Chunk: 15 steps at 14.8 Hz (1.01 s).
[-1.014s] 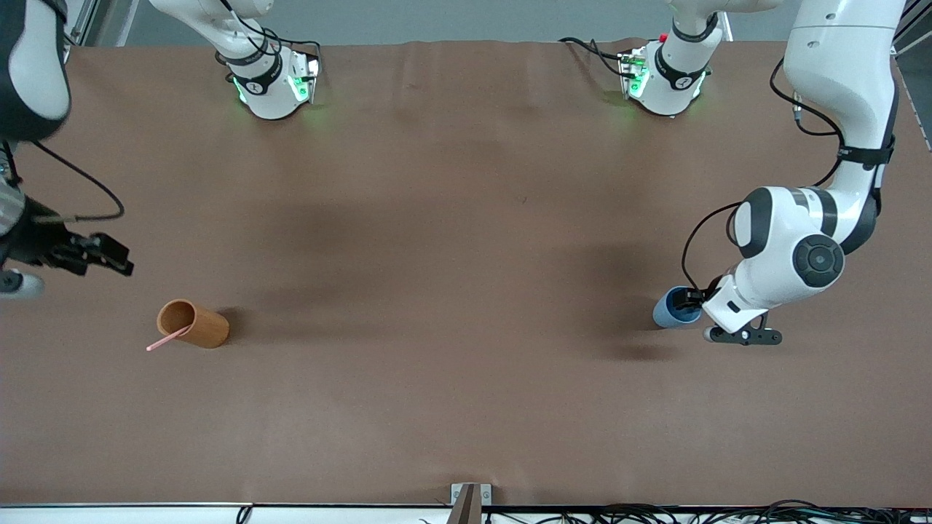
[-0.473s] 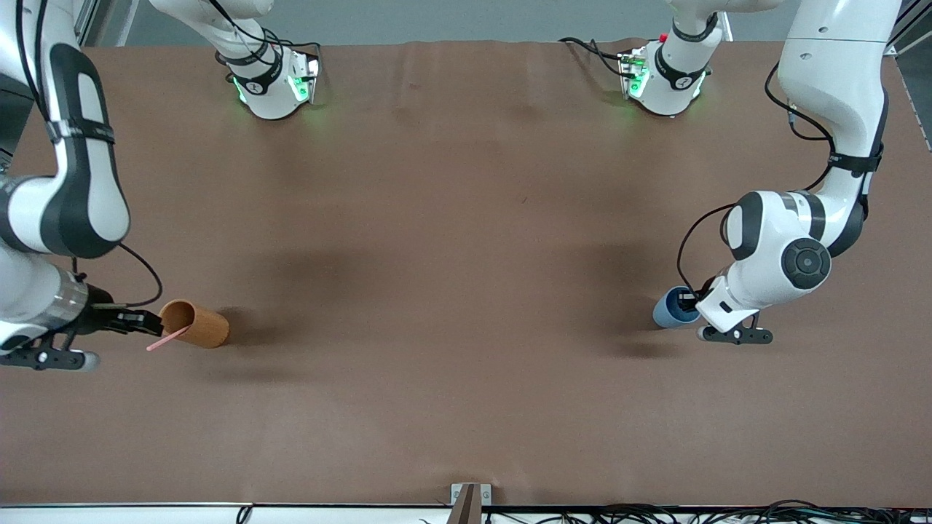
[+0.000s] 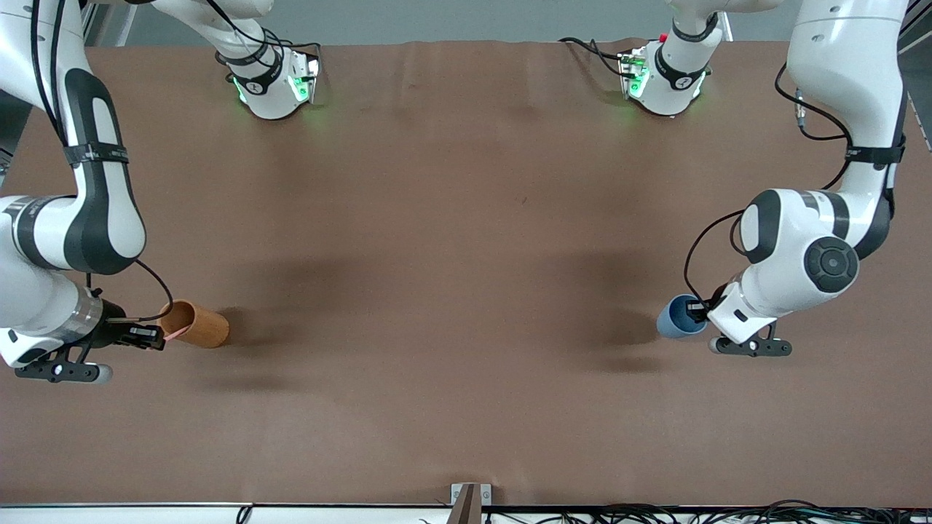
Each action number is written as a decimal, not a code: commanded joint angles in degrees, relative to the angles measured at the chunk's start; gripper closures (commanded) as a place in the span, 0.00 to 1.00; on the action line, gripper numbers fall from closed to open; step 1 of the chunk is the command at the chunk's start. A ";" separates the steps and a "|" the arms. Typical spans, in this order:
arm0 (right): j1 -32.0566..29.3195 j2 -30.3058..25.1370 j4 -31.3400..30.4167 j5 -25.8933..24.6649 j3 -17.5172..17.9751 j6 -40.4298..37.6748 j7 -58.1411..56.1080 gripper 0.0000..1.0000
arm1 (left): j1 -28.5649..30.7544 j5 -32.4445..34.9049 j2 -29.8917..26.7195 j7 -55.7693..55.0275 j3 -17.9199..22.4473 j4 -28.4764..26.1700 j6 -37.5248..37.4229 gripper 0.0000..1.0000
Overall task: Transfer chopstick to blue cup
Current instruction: 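Grasp the blue cup with the left gripper while the right gripper reaches the chopstick, then slide the blue cup inward with the left gripper while the right gripper lifts the chopstick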
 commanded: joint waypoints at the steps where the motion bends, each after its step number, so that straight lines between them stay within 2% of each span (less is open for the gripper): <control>1: -0.15 -0.23 0.23 -0.64 0.05 0.20 -0.07 0.75 | -0.72 1.20 -0.32 -14.42 -6.64 4.72 -5.45 1.00; 5: -0.07 0.12 0.23 -0.46 0.05 1.61 -0.07 0.75 | -5.19 4.45 0.90 -36.85 -15.01 5.60 -5.46 1.00; 9: -0.15 0.38 0.14 -0.28 -0.04 2.58 -0.07 0.79 | -13.53 5.51 7.92 -51.98 -16.17 12.44 -5.11 1.00; 10: -0.15 0.30 0.14 -0.28 -0.04 2.40 -0.07 0.84 | -15.47 5.60 9.42 -54.54 -16.17 13.42 -4.68 1.00; 12: -0.16 0.12 0.31 -0.98 -0.04 2.05 -0.07 0.95 | -18.90 6.73 11.53 -59.46 -16.08 14.83 -2.58 1.00; 15: -0.24 -1.63 1.10 -0.99 -0.04 1.70 -0.42 0.97 | -21.03 10.51 13.47 -64.05 -15.99 14.92 -0.01 1.00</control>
